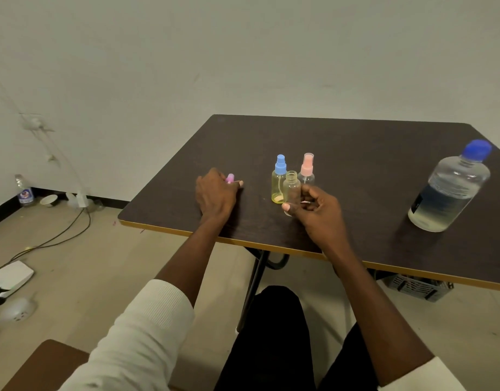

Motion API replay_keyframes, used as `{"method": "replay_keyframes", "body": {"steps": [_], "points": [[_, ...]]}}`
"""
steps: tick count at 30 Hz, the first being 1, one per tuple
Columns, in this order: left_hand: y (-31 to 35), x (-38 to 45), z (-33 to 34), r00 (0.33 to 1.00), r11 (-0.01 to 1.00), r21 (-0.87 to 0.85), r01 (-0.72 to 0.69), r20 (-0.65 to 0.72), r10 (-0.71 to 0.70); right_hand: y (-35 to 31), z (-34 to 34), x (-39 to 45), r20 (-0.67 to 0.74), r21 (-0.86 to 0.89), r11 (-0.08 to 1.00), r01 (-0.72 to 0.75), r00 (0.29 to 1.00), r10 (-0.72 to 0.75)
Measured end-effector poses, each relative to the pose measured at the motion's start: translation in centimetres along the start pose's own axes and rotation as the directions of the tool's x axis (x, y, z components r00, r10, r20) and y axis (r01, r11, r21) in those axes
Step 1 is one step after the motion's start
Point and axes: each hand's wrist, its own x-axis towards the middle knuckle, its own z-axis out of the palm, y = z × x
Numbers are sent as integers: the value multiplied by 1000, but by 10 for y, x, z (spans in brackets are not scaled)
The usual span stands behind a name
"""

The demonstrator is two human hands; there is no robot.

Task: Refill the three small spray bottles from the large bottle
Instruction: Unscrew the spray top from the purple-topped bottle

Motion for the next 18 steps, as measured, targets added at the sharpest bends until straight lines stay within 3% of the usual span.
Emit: {"method": "replay_keyframes", "body": {"steps": [12, 18], "points": [[4, -3, -3, 1000, 1000, 28, 13, 12, -13, 3, -1, 0, -11, -10, 1000, -11, 1000, 11], [7, -7, -7, 996, 996, 55, -71, -45, 73, 3, -1, 0, -21, -3, 1000, -19, 1000, 19]]}}
